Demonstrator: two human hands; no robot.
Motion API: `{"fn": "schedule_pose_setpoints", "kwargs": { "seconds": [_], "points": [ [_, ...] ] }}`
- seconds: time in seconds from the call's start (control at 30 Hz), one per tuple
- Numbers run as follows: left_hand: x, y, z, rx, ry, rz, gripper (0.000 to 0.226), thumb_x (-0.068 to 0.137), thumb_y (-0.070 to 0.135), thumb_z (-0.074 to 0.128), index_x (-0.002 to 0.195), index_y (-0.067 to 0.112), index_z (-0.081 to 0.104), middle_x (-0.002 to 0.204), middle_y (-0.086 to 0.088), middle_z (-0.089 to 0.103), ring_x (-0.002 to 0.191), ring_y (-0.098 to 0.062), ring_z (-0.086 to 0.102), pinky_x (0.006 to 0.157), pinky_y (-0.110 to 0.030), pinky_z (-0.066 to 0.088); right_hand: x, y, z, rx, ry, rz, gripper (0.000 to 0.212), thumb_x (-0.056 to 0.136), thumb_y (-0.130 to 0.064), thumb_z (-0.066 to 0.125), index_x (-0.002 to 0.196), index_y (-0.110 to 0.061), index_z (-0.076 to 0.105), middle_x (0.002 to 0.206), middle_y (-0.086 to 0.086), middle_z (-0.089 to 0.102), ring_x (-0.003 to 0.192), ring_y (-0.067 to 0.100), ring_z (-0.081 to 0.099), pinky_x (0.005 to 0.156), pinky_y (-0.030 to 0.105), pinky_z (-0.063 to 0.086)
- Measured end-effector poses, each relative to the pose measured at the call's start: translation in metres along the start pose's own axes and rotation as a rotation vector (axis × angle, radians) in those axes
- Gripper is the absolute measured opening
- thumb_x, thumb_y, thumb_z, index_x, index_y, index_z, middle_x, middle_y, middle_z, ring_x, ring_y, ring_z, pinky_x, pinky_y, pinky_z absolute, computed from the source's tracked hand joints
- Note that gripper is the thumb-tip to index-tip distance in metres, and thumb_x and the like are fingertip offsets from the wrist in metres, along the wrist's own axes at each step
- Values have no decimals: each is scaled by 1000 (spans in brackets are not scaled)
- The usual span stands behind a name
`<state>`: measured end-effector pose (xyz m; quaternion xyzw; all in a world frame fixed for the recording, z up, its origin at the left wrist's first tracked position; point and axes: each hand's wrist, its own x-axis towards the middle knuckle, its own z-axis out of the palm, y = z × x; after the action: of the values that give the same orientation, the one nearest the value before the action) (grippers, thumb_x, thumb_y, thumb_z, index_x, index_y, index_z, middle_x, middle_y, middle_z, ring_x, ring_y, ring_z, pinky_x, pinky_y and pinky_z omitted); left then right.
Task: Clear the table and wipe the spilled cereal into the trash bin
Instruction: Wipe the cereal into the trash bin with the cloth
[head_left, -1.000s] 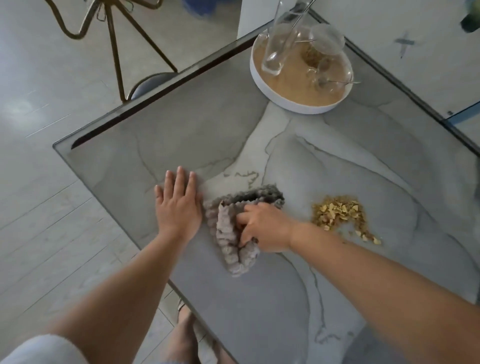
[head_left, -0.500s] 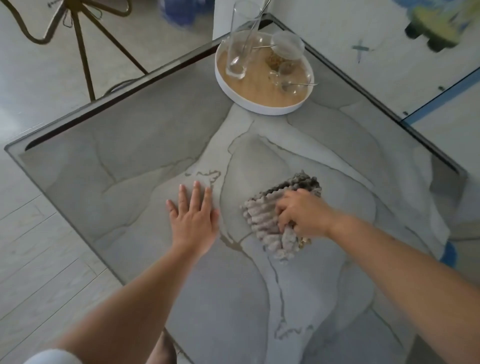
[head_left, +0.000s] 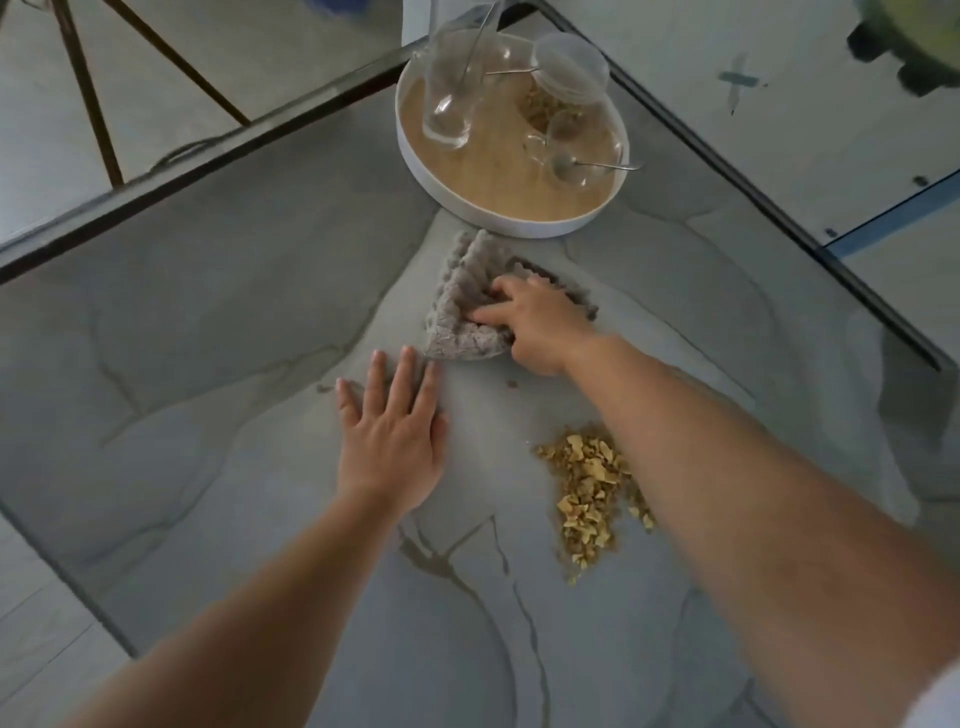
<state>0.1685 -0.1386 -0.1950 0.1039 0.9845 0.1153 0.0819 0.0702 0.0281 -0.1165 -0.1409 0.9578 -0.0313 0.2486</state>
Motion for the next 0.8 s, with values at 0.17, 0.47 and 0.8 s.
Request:
{"fn": "schedule_pose_setpoints", "kwargs": {
  "seconds": [0.17,0.47,0.8],
  "points": [
    [1,1,-1,11,-18,-8,56,88,38,31,135,13,48,142,-14,46,132,-42,39,100,-67,25,-57,18,32,106,-80,-66,62,82,2,44,129,-39,51,142,-2,32,129,22,30,107,35,28],
    [2,4,-6,2,-77,-28,67,87,42,14,143,14,35,152,-14,29,141,-42,20,108,-65,9,-137,41,64,112,-176,-52,58,81,-1,48,124,-40,56,132,-6,42,121,18,37,106,33,31],
    [-30,73,13,-49,-100,19,64,89,43,-3,150,23,2,159,-1,-6,145,-28,-14,113,-51,-11,-118,93,31,331,407,334,58,81,6,44,128,-25,55,130,8,49,122,28,41,99,34,34]
  ]
}}
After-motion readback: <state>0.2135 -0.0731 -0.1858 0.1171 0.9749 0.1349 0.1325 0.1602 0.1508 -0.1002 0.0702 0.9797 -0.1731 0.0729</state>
